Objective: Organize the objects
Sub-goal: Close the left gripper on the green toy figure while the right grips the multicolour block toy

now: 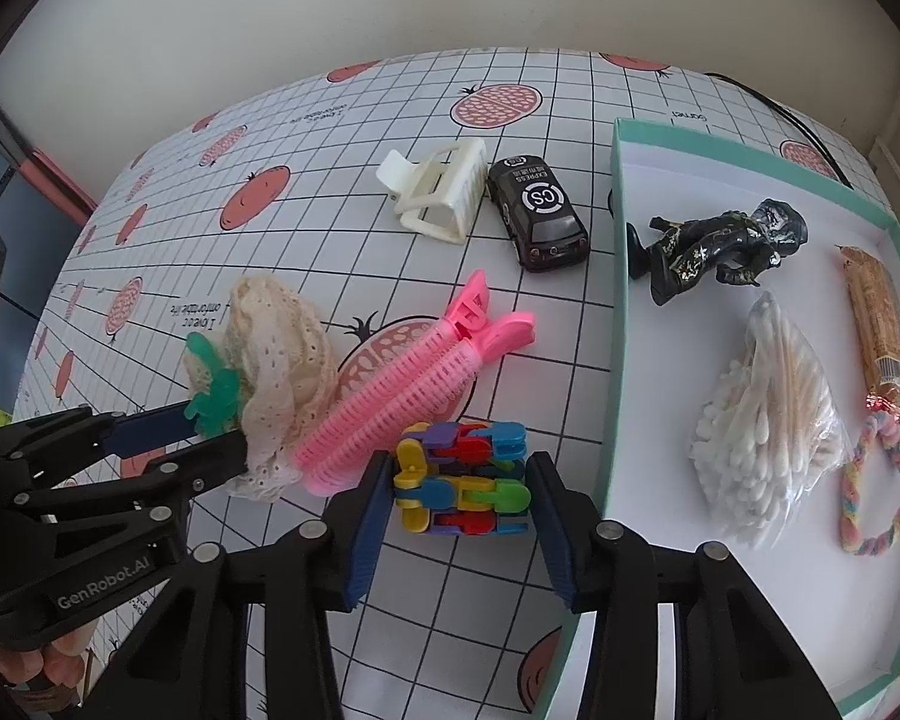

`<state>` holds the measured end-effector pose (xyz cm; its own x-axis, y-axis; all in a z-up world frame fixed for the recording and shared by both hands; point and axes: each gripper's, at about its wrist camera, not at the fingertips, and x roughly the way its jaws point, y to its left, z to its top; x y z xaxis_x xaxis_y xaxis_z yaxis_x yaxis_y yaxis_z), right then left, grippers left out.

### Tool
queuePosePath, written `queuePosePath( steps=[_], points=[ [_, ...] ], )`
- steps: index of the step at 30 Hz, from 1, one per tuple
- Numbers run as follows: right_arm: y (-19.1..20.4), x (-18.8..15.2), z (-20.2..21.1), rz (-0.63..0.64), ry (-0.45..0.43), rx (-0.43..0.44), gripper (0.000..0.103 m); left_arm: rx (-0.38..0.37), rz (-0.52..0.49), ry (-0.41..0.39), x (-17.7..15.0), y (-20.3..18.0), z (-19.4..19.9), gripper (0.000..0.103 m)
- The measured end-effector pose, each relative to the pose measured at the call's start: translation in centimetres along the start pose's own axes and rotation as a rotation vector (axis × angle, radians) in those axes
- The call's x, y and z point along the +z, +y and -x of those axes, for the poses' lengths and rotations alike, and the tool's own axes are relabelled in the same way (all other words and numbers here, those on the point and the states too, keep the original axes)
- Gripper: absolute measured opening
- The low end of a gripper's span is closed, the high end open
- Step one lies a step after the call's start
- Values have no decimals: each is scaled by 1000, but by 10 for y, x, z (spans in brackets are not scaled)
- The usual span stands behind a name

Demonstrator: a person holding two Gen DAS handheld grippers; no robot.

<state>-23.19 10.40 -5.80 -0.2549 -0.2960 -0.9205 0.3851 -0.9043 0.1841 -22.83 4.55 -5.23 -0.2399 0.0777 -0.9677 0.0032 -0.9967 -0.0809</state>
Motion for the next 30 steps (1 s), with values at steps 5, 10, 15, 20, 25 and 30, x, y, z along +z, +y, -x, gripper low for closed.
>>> queuePosePath(
  steps=[5, 10, 15, 20, 25, 30],
  points=[
    [0, 0, 0, -4, 0, 4, 47, -3, -5, 7, 1, 1, -1, 39],
    [0, -1, 1, -10, 0, 4, 47, -5, -14, 9, 4, 0, -3, 38],
    [0, -1, 3, -16, -6, 6, 45, -7, -12, 1, 5, 0, 1, 38],
    [-1, -1, 5, -27, -6, 9, 44, -5, -14, -12, 6, 2, 5, 37],
    [-3, 0, 15, -34, -42, 9, 44, -16, -10, -43, 10, 3, 15, 37],
    [-5, 2, 25, -41, -77, 11, 44, -18, -4, -77, 5, 1, 27, 37]
  ],
)
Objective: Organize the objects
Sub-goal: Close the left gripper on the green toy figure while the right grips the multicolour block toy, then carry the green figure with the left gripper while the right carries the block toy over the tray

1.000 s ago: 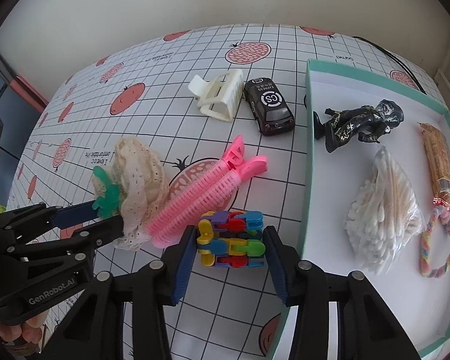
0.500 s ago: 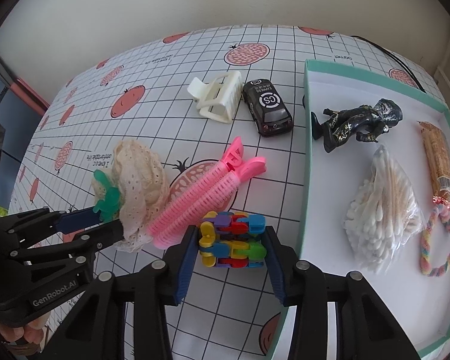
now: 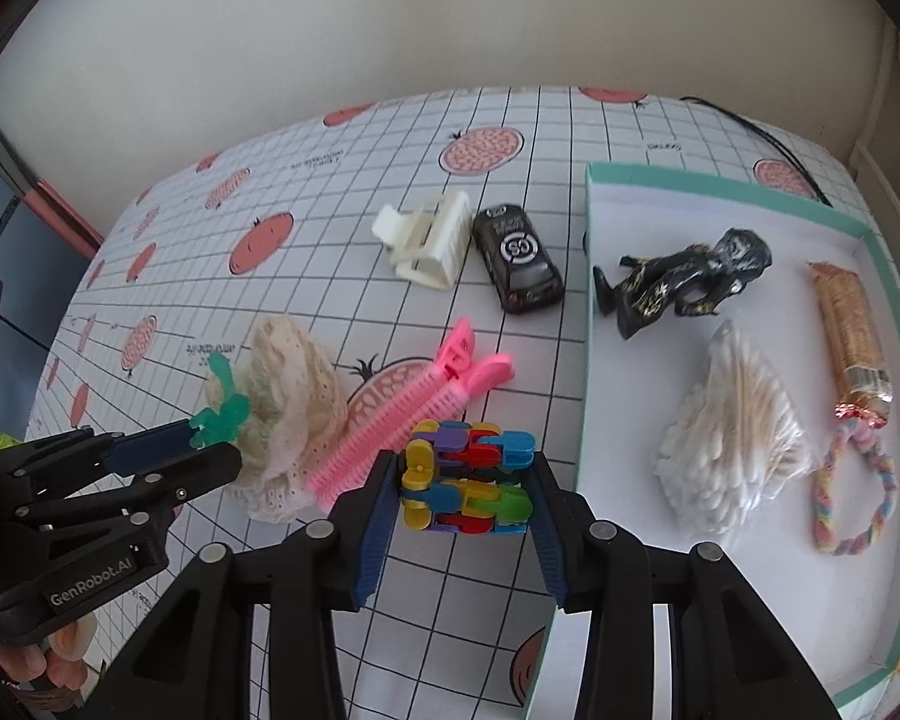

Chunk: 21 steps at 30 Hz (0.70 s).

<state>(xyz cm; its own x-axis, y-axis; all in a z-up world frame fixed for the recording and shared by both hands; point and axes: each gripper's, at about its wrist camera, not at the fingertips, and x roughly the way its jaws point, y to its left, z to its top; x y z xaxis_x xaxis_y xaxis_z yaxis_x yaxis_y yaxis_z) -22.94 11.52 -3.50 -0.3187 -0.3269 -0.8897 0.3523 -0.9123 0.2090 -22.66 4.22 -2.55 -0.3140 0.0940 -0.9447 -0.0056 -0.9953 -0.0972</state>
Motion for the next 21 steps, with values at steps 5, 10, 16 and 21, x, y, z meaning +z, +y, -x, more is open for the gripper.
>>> queuePosePath(
  steps=[5, 10, 16, 21],
  points=[
    [1, 3, 9, -2, -27, 6, 44, 0, 3, -42, -1, -1, 15, 37],
    [3, 3, 13, -3, -37, 12, 44, 6, 3, -58, 1, -5, 23, 37],
    [-8, 3, 26, -26, -70, 7, 44, -16, 2, -82, 5, -21, 32, 37],
    [-27, 3, 40, -61, -99, -17, 44, -40, -32, -100, 9, -46, 37, 37]
  ],
)
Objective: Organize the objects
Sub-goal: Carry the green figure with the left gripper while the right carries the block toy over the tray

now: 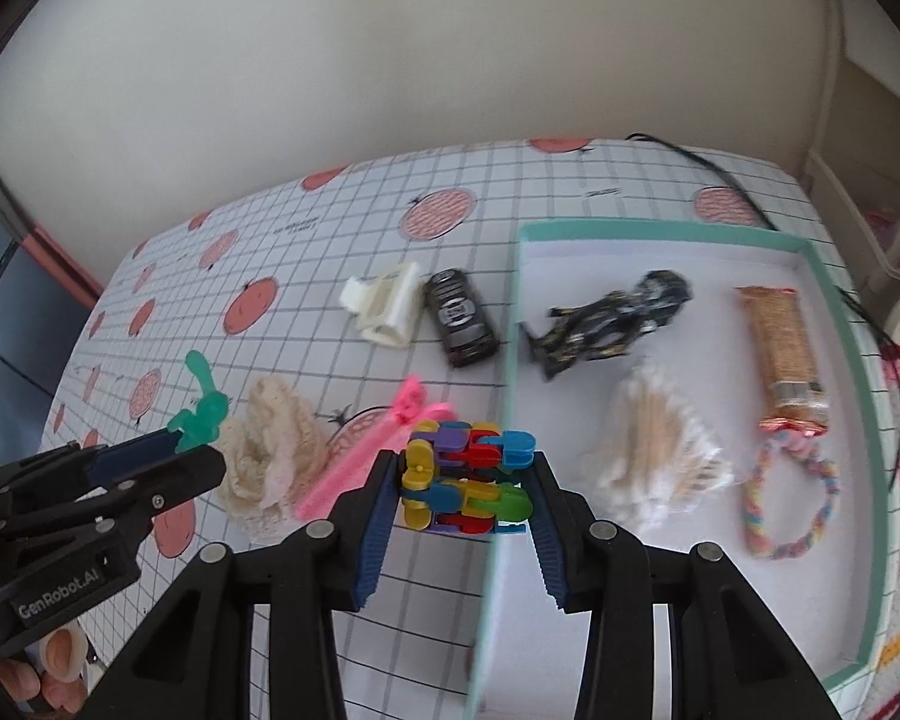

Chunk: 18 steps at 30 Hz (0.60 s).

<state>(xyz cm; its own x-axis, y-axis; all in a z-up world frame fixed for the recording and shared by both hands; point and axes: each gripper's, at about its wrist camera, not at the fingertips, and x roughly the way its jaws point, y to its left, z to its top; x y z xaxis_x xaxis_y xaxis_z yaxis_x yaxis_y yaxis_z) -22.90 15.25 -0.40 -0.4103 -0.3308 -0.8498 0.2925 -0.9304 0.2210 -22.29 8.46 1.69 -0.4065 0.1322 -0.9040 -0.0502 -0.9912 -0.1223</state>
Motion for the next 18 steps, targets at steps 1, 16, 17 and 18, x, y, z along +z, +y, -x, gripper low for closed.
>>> queuePosePath(
  steps=[1, 16, 17, 18],
  points=[
    [-5, 0, 4, -7, -8, -8, 44, -5, -6, -2, 1, -5, 1, 37],
    [-93, 0, 40, -148, -69, -104, 44, -70, -120, -1, 7, -88, -4, 37],
    [-98, -1, 42, -157, -71, -111, 44, -76, -126, 1, 7, -92, -5, 37],
    [-102, -1, 43, -162, -74, -115, 44, -82, -132, 4, 6, -98, -7, 37]
  ],
)
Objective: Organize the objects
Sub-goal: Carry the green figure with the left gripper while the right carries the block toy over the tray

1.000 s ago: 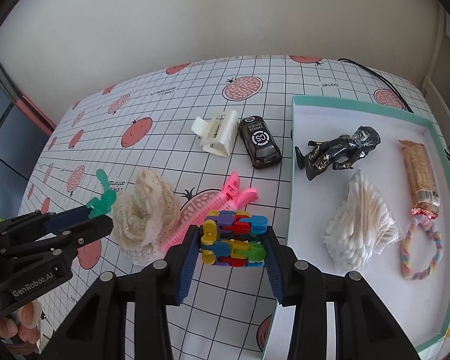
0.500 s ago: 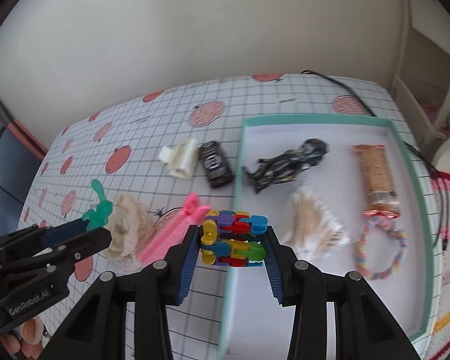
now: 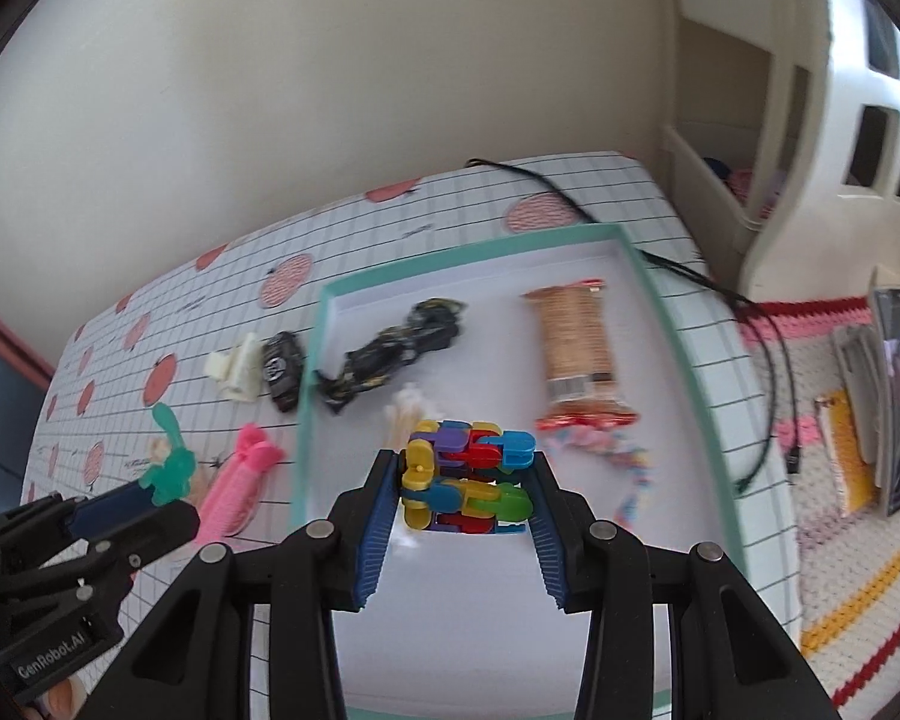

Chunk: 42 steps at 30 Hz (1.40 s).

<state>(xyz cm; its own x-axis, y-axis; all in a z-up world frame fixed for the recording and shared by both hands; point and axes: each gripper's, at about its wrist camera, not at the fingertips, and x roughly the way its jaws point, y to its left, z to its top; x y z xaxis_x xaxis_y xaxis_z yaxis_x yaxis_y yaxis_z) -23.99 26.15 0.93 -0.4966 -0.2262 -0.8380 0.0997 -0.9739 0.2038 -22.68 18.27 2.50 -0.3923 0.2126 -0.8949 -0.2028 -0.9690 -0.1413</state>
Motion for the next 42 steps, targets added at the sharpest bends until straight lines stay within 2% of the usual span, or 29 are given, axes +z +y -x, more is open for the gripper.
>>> queuePosePath(
  steps=[13, 27, 36, 42],
  points=[
    [-28, -1, 4, -44, -7, -24, 44, -40, -73, 67, 0, -44, -30, 37],
    [-30, -14, -31, -29, 105, -38, 44, -26, -149, 212, -17, -65, -78, 37],
    [-30, -16, -44, -22, 134, -39, 44, -18, -164, 251, -22, -68, -93, 37],
    [-29, -18, -44, -22, 138, -40, 45, -22, -165, 248, -23, -69, -92, 38]
  ],
)
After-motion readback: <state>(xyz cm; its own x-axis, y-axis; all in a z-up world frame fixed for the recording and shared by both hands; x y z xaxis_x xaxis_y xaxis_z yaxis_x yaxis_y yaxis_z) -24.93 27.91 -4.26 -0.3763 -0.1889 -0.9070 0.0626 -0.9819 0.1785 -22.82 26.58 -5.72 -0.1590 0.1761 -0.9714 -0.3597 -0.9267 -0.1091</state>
